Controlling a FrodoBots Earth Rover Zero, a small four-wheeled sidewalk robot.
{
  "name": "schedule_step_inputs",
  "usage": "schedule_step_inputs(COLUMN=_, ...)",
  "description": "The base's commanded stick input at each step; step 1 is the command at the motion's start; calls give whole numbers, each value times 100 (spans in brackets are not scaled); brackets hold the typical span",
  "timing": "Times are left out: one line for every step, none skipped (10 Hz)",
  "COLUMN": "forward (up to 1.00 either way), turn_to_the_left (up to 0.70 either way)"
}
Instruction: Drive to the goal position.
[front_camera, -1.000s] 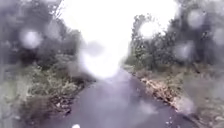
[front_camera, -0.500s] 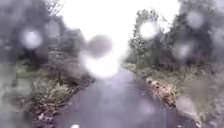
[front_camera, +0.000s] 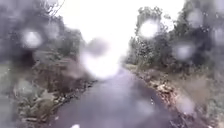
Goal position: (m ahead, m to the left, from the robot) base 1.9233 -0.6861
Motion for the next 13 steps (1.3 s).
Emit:
schedule_step_inputs(forward=85, turn_to_the_left=0)
schedule_step_inputs(forward=85, turn_to_the_left=0)
schedule_step_inputs(forward=85, turn_to_the_left=0)
schedule_step_inputs(forward=85, turn_to_the_left=0)
schedule_step_inputs(forward=85, turn_to_the_left=0)
schedule_step_inputs(forward=85, turn_to_the_left=0)
schedule_step_inputs(forward=85, turn_to_the_left=0)
schedule_step_inputs(forward=85, turn_to_the_left=0)
schedule_step_inputs(forward=85, turn_to_the_left=0)
schedule_step_inputs(forward=85, turn_to_the_left=0)
schedule_step_inputs(forward=85, turn_to_the_left=0)
schedule_step_inputs(forward=85, turn_to_the_left=0)
schedule_step_inputs(forward=85, turn_to_the_left=0)
